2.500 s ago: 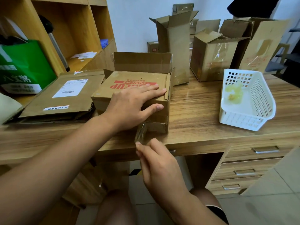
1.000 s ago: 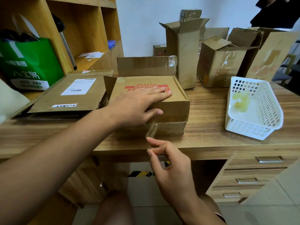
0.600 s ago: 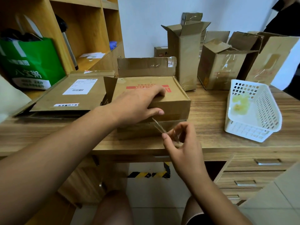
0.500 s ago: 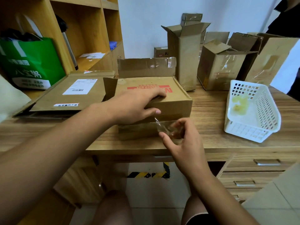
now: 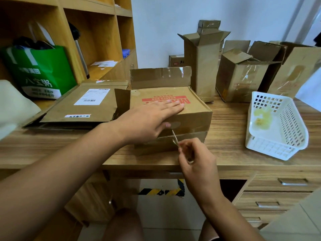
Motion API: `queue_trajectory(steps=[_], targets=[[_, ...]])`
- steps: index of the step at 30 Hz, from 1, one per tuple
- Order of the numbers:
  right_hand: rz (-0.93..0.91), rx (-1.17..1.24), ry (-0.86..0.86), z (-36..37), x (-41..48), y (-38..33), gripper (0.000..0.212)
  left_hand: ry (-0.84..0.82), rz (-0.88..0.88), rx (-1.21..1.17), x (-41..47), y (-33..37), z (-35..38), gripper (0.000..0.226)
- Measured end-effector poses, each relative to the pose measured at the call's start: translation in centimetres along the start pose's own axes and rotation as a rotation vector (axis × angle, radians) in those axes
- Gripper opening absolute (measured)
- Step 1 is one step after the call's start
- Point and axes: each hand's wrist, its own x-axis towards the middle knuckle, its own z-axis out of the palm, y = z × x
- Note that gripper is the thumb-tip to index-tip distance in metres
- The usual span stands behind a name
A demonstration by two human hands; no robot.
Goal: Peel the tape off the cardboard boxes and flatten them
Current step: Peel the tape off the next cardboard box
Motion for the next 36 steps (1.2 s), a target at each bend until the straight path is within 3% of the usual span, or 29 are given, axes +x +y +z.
queue_trajectory(steps=[18, 22, 26, 36], targets=[[0.090, 0.166, -0.087, 1.0, -1.1, -2.7, 0.022, 0.097, -0.044, -0.037, -0.1, 0.3, 0.2, 0.063], [0.170, 0.111, -0.088, 0.3, 0.0, -1.5, 0.025, 0.150, -0.071, -0.075, -0.1, 0.4, 0.3, 0.055], [0.127, -0.027, -0.068, 0.0, 0.9, -0.5, 0.028, 0.163, -0.059, -0.112, -0.1, 0.0, 0.3, 0.054], [0.126, 0.042, -0.036, -1.1, 1.9, -0.5, 0.018, 0.132, -0.049, -0.115, -0.4, -0.5, -0.6, 0.056]])
